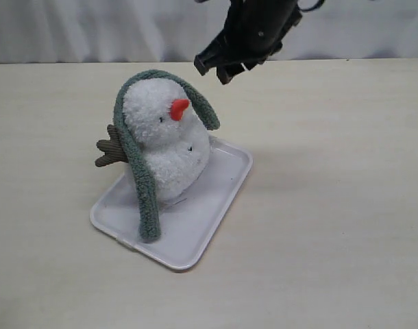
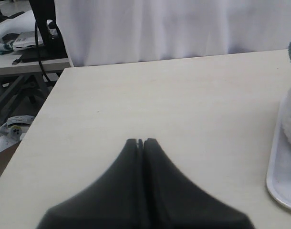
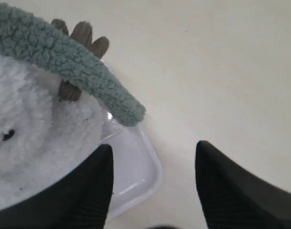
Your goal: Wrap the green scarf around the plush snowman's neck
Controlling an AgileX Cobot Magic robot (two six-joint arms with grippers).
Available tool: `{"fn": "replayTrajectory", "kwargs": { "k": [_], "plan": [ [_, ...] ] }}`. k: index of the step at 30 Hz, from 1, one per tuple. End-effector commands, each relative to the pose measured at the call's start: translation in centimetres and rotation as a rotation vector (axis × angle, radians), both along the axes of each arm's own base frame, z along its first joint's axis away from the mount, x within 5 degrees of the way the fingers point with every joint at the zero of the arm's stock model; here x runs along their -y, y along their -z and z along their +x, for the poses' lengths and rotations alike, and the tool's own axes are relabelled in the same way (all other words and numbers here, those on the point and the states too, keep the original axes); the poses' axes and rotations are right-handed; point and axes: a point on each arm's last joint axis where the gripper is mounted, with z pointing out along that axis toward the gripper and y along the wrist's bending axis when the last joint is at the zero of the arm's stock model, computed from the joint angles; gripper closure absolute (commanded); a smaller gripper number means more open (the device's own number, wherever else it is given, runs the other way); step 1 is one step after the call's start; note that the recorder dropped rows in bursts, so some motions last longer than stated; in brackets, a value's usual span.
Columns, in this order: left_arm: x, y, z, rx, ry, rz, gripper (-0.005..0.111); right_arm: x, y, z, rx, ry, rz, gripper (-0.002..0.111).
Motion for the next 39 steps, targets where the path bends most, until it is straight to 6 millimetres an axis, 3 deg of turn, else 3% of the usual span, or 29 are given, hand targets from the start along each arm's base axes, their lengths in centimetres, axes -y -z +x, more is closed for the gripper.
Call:
{"fn": "replayTrajectory", "kwargs": {
  "k": [1,8,20,24,28,35,39],
  "plan": [
    [0.0,0.0,0.0,0.01,0.007,-0.004,0.107,0.7,2.9,0.8,0.051,-0.149,0.171,0.058],
    [0.0,0.0,0.0,0.01,0.007,-0.004,0.107,0.6,7.0,1.6,0.141,-0.238,0.145,0.058],
    [0.0,0.0,0.0,0.012,0.007,-0.004,0.107,-0.3,10.1,2.4,0.155,-0.336,0.158,0.058],
    [0.0,0.0,0.0,0.012,0.007,-0.004,0.107,-0.4,10.8,2.9,0.176,-0.3,0.169,0.069],
    [0.0,0.0,0.0,0.012,0.007,-0.004,0.107,-0.3,10.4,2.5,0.16,-0.32,0.166,0.102],
    [0.0,0.0,0.0,0.012,0.007,-0.004,0.107,0.1,6.0,0.7,0.122,-0.329,0.195,0.104],
    [0.0,0.0,0.0,0.012,0.007,-0.004,0.107,1.0,5.7,-0.4,0.003,-0.303,0.121,0.104]
  ]
}}
